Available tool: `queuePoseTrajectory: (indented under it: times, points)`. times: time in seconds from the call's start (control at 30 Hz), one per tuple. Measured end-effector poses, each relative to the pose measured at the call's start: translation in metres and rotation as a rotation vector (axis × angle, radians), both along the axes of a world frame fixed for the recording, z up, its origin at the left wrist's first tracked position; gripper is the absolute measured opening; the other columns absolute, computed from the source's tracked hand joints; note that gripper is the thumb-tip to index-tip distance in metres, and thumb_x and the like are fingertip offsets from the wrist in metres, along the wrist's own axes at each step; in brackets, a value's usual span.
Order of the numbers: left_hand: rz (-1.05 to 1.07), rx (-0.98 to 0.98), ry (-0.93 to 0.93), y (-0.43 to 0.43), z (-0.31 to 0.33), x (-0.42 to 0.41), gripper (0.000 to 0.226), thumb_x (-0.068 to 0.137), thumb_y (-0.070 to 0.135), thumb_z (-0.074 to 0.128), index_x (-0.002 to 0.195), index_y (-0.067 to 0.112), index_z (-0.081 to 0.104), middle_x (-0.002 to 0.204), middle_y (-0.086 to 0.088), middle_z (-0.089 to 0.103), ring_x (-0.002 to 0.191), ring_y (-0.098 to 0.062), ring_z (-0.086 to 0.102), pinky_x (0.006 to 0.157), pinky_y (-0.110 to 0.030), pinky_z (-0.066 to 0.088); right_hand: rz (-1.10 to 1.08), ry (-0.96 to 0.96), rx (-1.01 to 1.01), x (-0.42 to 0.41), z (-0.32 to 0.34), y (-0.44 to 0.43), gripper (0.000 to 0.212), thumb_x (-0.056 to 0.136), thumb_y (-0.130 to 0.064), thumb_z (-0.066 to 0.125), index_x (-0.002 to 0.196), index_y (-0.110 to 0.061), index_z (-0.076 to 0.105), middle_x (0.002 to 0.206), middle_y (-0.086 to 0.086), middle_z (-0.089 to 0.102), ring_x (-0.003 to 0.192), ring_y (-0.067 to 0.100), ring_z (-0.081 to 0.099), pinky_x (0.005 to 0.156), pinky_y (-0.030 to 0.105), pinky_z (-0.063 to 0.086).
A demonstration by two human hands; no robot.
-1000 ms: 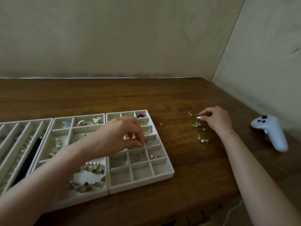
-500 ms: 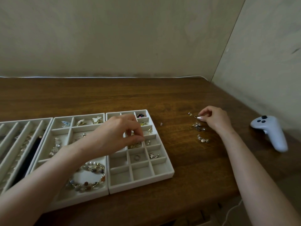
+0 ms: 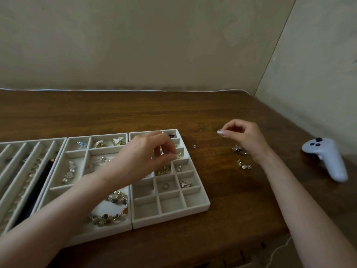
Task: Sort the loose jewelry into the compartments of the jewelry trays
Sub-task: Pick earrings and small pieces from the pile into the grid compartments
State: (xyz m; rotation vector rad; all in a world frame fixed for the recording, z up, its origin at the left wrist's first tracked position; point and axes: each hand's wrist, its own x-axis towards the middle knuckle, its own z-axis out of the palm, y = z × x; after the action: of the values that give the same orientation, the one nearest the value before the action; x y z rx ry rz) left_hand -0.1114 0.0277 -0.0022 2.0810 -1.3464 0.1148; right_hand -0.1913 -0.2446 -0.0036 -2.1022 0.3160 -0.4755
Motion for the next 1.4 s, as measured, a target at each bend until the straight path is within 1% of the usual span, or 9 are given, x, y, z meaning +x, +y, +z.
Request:
queuePoseTrajectory:
  times: [0.2, 0.3, 0.47, 0.57, 0.7, 0.87, 1.0, 1.23, 1.4]
  points:
    - [0.070, -0.109, 0.091, -0.006, -0.003, -0.007, 0.025, 0.072, 0.041, 0.067, 0.086, 0.023, 0.057, 0.073, 0.015, 0.059, 0.074, -0.005, 0.055, 0.059, -0.012, 0.044, 0.437, -0.044, -0.062, 0.006, 0.009, 0.069, 0.007, 0.079, -0.013, 0.071, 0.080, -0.016, 0.065, 0.082, 0.002, 0.065, 0.080, 0.022, 0.060, 0.073, 0.031, 0.051]
    - [0.075, -0.105, 0.090, -0.007, -0.001, -0.009, 0.021, 0.071, 0.044, 0.065, 0.081, 0.028, 0.057, 0.068, 0.018, 0.056, 0.074, -0.002, 0.056, 0.059, -0.010, 0.043, 0.508, -0.041, -0.030, 0.005, 0.004, 0.079, 0.006, 0.079, -0.010, 0.070, 0.080, -0.012, 0.065, 0.081, 0.002, 0.064, 0.081, 0.025, 0.060, 0.074, 0.034, 0.051]
    - [0.053, -0.041, 0.077, -0.008, -0.001, -0.012, 0.008, 0.079, 0.031, 0.065, 0.078, 0.034, 0.058, 0.067, 0.019, 0.059, 0.072, 0.005, 0.057, 0.061, -0.007, 0.040, 0.568, -0.045, 0.035, 0.002, 0.002, 0.073, 0.004, 0.083, -0.006, 0.065, 0.085, -0.006, 0.068, 0.081, -0.002, 0.066, 0.081, 0.015, 0.061, 0.075, 0.026, 0.050]
    - [-0.005, 0.007, 0.076, -0.003, 0.005, -0.007, 0.011, 0.081, 0.027, 0.066, 0.077, 0.034, 0.059, 0.069, 0.019, 0.060, 0.073, 0.004, 0.057, 0.063, -0.006, 0.040, 0.441, -0.121, 0.002, 0.004, 0.002, 0.062, 0.008, 0.085, -0.009, 0.063, 0.089, -0.010, 0.070, 0.082, -0.006, 0.067, 0.082, 0.012, 0.062, 0.077, 0.023, 0.050]
    - [-0.155, 0.151, -0.006, 0.006, 0.010, 0.003, 0.004, 0.079, 0.037, 0.065, 0.080, 0.032, 0.065, 0.079, 0.020, 0.060, 0.079, -0.002, 0.056, 0.065, -0.013, 0.044, 0.062, -0.147, -0.341, 0.009, -0.007, 0.024, 0.006, 0.086, -0.017, 0.064, 0.091, -0.019, 0.068, 0.088, -0.007, 0.065, 0.083, 0.002, 0.059, 0.073, 0.015, 0.047]
    - [-0.222, 0.222, -0.067, 0.006, 0.004, 0.004, 0.024, 0.077, 0.053, 0.053, 0.081, 0.035, 0.067, 0.081, 0.022, 0.054, 0.082, 0.000, 0.050, 0.068, -0.018, 0.045, -0.180, -0.157, -0.304, 0.012, -0.014, -0.007, 0.007, 0.087, -0.018, 0.064, 0.089, -0.017, 0.070, 0.084, -0.005, 0.066, 0.077, 0.004, 0.058, 0.063, 0.006, 0.040]
    - [-0.182, 0.144, -0.043, 0.007, 0.005, 0.007, 0.011, 0.081, 0.039, 0.063, 0.083, 0.029, 0.068, 0.084, 0.018, 0.057, 0.079, -0.006, 0.055, 0.066, -0.025, 0.049, -0.233, -0.120, -0.328, 0.015, -0.019, -0.014, 0.009, 0.088, -0.018, 0.064, 0.091, -0.016, 0.071, 0.087, -0.004, 0.067, 0.081, 0.007, 0.059, 0.066, 0.012, 0.040]
    - [-0.135, 0.071, -0.036, 0.005, 0.004, 0.007, 0.004, 0.081, 0.028, 0.066, 0.083, 0.025, 0.068, 0.083, 0.016, 0.057, 0.075, -0.007, 0.057, 0.064, -0.017, 0.047, -0.277, -0.045, -0.361, 0.016, -0.022, -0.024, 0.012, 0.088, -0.015, 0.063, 0.095, -0.018, 0.071, 0.088, -0.003, 0.067, 0.072, 0.000, 0.054, 0.059, 0.008, 0.038]
    - [-0.043, -0.039, -0.062, 0.004, 0.001, 0.009, 0.005, 0.083, 0.026, 0.063, 0.082, 0.021, 0.067, 0.082, 0.015, 0.055, 0.073, -0.005, 0.054, 0.062, -0.011, 0.043, -0.240, 0.057, -0.422, 0.019, -0.027, -0.031, 0.016, 0.089, -0.015, 0.061, 0.101, -0.022, 0.070, 0.097, -0.002, 0.060, 0.074, 0.001, 0.050, 0.062, 0.014, 0.035]
